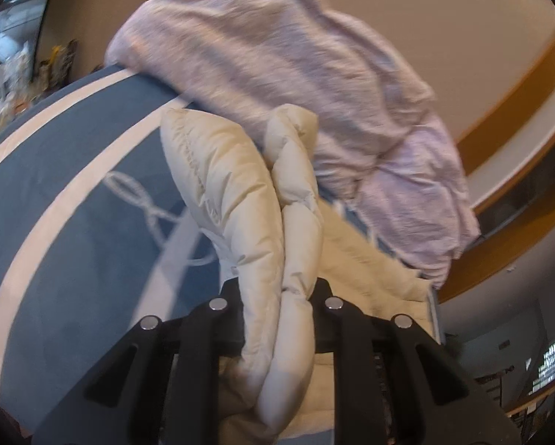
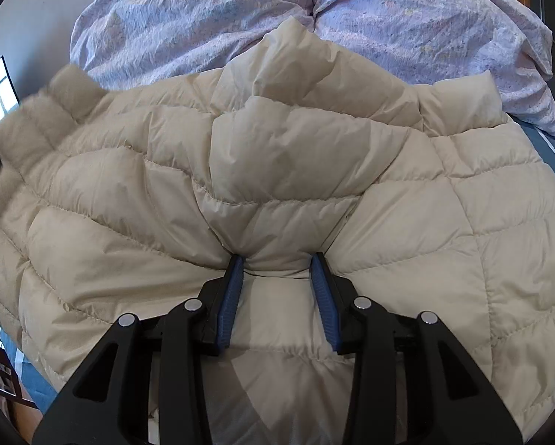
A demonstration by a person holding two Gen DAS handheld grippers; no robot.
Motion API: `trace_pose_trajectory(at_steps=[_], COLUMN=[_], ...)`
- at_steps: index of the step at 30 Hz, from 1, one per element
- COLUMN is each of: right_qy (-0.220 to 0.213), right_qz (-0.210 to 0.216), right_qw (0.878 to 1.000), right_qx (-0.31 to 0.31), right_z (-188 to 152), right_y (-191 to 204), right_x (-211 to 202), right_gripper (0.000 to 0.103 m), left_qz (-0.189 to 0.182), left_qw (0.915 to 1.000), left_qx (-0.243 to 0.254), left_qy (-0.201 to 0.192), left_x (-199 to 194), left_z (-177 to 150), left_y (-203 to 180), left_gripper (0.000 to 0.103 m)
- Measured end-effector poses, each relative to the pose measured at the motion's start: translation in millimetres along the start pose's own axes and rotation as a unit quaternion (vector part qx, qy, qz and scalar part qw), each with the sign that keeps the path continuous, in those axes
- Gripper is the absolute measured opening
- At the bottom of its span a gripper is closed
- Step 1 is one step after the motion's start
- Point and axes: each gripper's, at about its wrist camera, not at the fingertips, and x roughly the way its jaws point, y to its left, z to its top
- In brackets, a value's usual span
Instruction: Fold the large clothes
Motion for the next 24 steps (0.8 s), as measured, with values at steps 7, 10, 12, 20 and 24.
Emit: trace_pose_trajectory(at_steps=[7,10,12,20,24], right_qy=[0.0,0.0,0.0,-0.002,-0.002], right_qz=[0.0,-0.001,-0.001,-0.002,0.001], right_qw=[1.0,1.0,1.0,1.0,1.0], right_qx=[0.001,0.0,0.0,0.002,0.004], right_z=[-1,-2,-1,-1,-1], right_y=[0,-1,-1,-7,-10], right_x=[1,1,1,1,1], right_gripper=[0.041,0.041,0.041,0.041,0.041], left_qz=[-0.047,-0.063,-0.072,-0.124,-0.143], left_qw=[0.9978,0.9962,0.995,0.9862,0.9819], left_qx=[0.046,0.059,0.065,0.093,0.097], left_qy=[0.005,0.015,0.022,0.059,0.078], left_x=[3,12,18,43,58], left_z=[-2,-9,-14,-41,-53], left_y=[-71,-97,-110,-169,-188], left_gripper=[0.018,0.018,0.018,0.017,0.017])
